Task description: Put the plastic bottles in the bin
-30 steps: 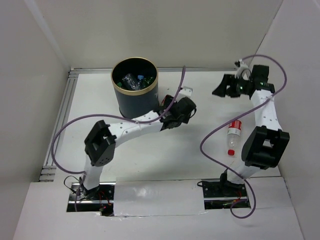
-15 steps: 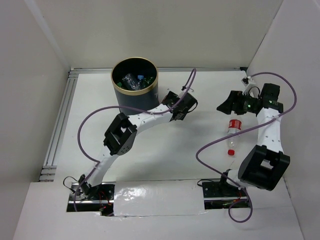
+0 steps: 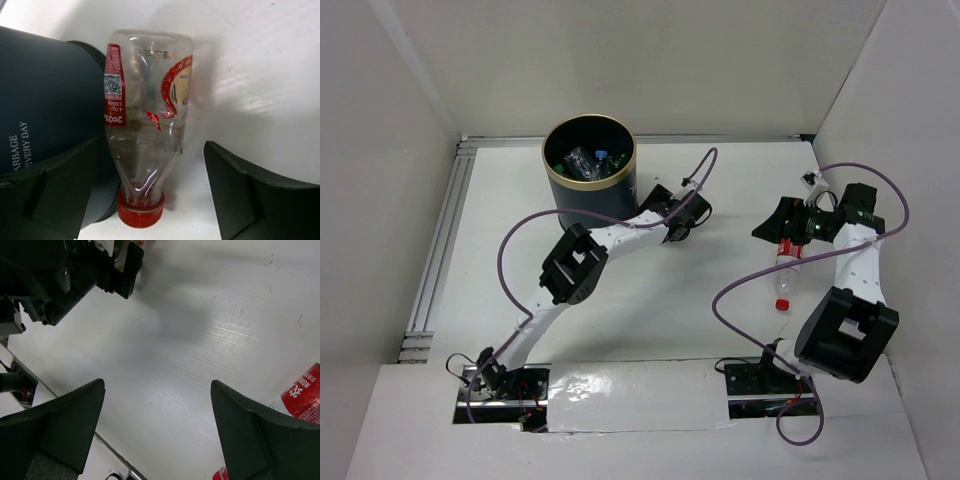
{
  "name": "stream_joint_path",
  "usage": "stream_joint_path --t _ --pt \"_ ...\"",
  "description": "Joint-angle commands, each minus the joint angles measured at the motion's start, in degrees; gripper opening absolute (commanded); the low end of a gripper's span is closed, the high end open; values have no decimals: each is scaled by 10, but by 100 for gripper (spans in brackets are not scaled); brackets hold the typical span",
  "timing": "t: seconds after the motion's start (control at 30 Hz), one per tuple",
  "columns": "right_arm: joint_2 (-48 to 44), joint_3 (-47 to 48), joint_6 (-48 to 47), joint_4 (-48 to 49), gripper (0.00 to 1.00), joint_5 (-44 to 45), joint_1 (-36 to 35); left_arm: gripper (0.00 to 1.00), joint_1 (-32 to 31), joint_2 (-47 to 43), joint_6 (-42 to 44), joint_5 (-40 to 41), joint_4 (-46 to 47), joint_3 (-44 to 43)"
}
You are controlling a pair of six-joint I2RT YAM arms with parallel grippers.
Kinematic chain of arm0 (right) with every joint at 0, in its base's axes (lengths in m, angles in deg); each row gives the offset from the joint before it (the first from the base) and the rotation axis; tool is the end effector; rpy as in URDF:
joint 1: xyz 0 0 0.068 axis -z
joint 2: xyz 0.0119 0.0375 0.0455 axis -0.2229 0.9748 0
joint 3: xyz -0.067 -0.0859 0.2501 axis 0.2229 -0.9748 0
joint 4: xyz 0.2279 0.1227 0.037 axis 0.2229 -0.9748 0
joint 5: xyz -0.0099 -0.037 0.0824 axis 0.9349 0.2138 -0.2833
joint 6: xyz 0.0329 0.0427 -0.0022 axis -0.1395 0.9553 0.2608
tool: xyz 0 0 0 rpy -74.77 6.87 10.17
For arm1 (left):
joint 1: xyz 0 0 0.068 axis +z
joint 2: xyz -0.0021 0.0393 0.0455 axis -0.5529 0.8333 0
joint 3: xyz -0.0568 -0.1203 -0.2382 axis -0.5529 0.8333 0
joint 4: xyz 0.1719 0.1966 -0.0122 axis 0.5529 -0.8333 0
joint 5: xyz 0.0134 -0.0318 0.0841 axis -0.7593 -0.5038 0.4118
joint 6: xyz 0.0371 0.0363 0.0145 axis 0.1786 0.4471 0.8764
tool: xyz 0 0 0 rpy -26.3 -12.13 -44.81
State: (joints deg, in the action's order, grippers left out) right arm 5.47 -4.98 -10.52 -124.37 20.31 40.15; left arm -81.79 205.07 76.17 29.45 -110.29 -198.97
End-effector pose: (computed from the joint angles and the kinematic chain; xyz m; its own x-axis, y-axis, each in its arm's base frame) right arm 0.2420 -0.0923 0.2784 -0.7039 0.1312 -0.6980 -0.3431 0.7977 0.4959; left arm 0.3759 -0.3829 0.1655 -0.5430 0.4521 -0.7076 0.1455 0.8806 0.4509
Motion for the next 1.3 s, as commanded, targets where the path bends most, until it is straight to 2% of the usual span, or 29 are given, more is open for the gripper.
stream_joint_path --t 0.0,0.13,0.17,0.27,0.3,0.4,0.43,0.53,0.63,0.7,0.87,0.93,0.97,1.0,1.03,1.13,1.17,1.27 --pt "-29 -2 -10 -15 93 -24 8 96 9 16 11 6 9 -14" --pt "-35 3 -21 -21 93 -30 8 91 15 29 3 -31 -9 -14" --pt "-35 3 -21 -21 93 -30 13 79 15 29 3 -45 -9 -14" --pt "-35 9 -21 -26 93 -30 13 58 3 29 3 -82 -9 -8" --pt "-35 9 -21 -26 93 -37 13 48 -3 29 3 -89 -9 -8" --pt "-40 21 -21 -26 93 -43 18 30 -9 15 -4 -112 -9 6" --pt "-46 21 -21 -26 93 -43 18 16 -14 10 -9 -132 -9 6" --pt "-53 21 -26 -32 93 -37 18 0 -27 -28 -18 -147 4 35" --pt "-64 21 -33 -26 93 -6 18 0 -48 -76 -31 -153 4 40" --pt "-77 21 -18 -14 88 47 18 0 -53 -109 -53 -153 9 40" --pt "-120 9 31 43 51 184 18 0 -53 -221 -85 -160 9 20" --pt "-126 9 32 43 53 235 18 0 -53 -273 -91 -160 9 1" --pt "-127 9 32 43 58 252 18 0 -53 -288 -91 -160 9 -6" --pt "-127 9 32 43 69 280 18 0 -53 -303 -99 -152 9 -12" --pt "-127 9 25 43 76 294 18 0 -47 -329 -99 -152 9 -17" --pt "-127 -6 19 50 89 329 18 0 -18 -366 -126 -108 14 -22" --pt "-127 -7 19 50 89 334 18 0 2 -388 -131 -78 14 -11" --pt "-121 -20 19 45 91 334 18 0 61 -416 -154 -60 20 11"
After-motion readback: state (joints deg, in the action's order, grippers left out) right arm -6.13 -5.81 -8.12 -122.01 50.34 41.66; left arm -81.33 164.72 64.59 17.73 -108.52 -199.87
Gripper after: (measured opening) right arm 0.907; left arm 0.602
